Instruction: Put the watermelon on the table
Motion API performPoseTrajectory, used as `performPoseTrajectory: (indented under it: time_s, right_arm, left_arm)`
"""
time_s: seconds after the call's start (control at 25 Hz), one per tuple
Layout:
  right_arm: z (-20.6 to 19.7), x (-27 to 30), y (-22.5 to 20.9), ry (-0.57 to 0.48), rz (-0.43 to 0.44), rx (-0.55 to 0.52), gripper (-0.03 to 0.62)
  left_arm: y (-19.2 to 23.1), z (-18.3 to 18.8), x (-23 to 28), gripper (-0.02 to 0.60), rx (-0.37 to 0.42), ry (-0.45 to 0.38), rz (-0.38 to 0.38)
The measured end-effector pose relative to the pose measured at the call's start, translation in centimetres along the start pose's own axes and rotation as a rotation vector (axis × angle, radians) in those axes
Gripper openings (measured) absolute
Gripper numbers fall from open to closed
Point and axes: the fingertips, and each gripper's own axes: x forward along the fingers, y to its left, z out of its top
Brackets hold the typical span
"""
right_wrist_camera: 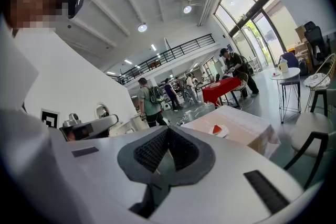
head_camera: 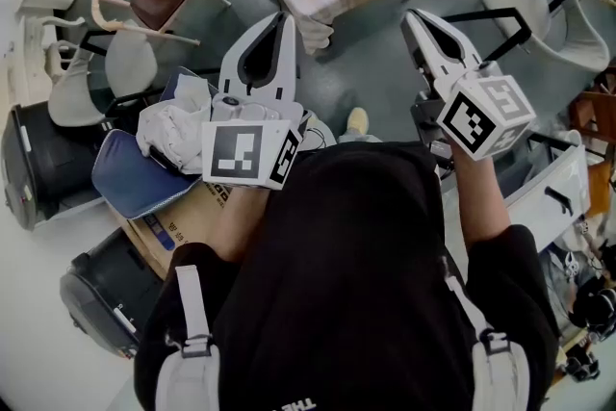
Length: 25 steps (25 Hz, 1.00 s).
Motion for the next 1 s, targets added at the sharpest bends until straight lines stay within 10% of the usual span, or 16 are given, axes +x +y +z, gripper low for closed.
performPoseTrajectory:
  time_s: [1.0]
  right_arm:
    - [-0.1, 0.8, 1.0, 0.019, -0.001, -0.024, 0.015]
  left_arm:
    - [0.9, 0.2, -0.3, 0.011, -0.010, -0.021, -0.006]
